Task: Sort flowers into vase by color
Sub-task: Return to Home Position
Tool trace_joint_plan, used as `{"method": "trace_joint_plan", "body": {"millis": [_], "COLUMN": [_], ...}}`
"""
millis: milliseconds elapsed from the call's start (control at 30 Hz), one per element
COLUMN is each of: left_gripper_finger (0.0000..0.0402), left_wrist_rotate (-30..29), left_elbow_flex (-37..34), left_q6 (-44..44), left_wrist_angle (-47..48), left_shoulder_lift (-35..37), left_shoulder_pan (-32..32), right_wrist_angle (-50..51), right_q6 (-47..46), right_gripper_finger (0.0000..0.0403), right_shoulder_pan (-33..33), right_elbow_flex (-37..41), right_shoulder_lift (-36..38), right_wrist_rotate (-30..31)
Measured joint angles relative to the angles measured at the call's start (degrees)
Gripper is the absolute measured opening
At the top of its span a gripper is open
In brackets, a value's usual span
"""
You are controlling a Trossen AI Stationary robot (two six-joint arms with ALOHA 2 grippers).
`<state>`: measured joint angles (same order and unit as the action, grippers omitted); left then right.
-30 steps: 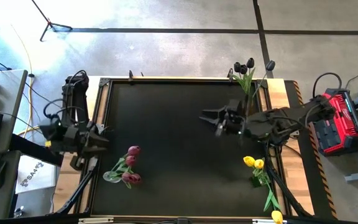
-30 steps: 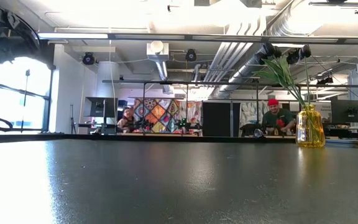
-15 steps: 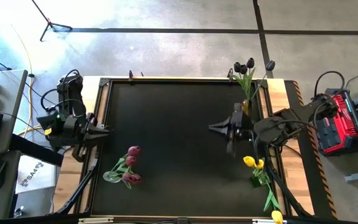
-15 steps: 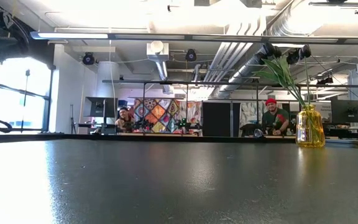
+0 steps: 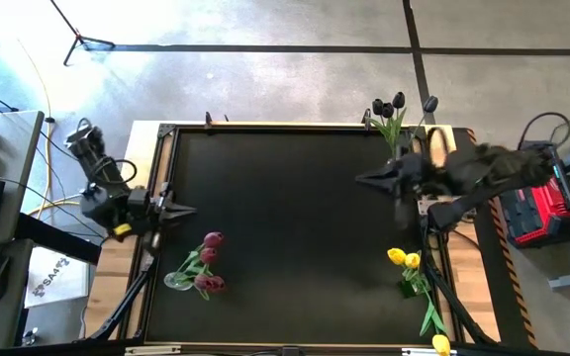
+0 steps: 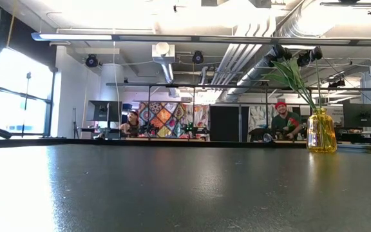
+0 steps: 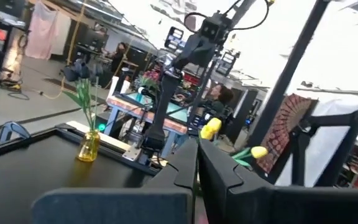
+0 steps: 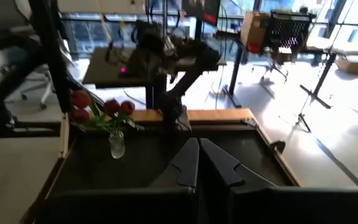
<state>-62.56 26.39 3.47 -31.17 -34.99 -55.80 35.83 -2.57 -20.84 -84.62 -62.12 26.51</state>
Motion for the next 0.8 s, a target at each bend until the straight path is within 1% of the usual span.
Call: {"method": "trace_joint_plan", "body": {"millis": [133,200,267,400,633,800], "left_gripper_finger": [0.0000,0.0000,0.0000,0.0000,0.0000,0.0000], "left_wrist_rotate": [7.53,10.38,13.24,20.68,28.99,34.61], "left_elbow_flex": [0.03,0.69,1.68,4.11,5.69,5.57], "left_q6": [2.87,4.83,7.50,10.47,12.58,14.91], "left_wrist_angle": [1.36,4.70,8.85,15.92,22.71,30.36], "left_shoulder_lift": [-0.86,-0.97,-1.04,-0.96,0.54,1.71], "left_shoulder_pan": [8.44,12.76,16.91,24.65,34.96,41.11], "right_wrist_angle": [0.66,0.47,-0.59,-5.93,-22.29,-28.59], "right_q6": [1.62,2.68,3.04,2.63,4.50,2.71], "right_gripper_finger": [0.0000,0.0000,0.0000,0.0000,0.0000,0.0000], "right_shoulder_pan": [2.98,3.86,4.62,6.13,8.01,8.27], "right_elbow_flex": [0.00,0.97,3.54,11.56,26.91,35.92], "right_shoulder_lift": [3.79,5.30,7.12,11.28,19.46,25.48], "right_wrist_rotate": [-4.68,-6.32,-7.53,-9.54,-12.87,-12.83]}}
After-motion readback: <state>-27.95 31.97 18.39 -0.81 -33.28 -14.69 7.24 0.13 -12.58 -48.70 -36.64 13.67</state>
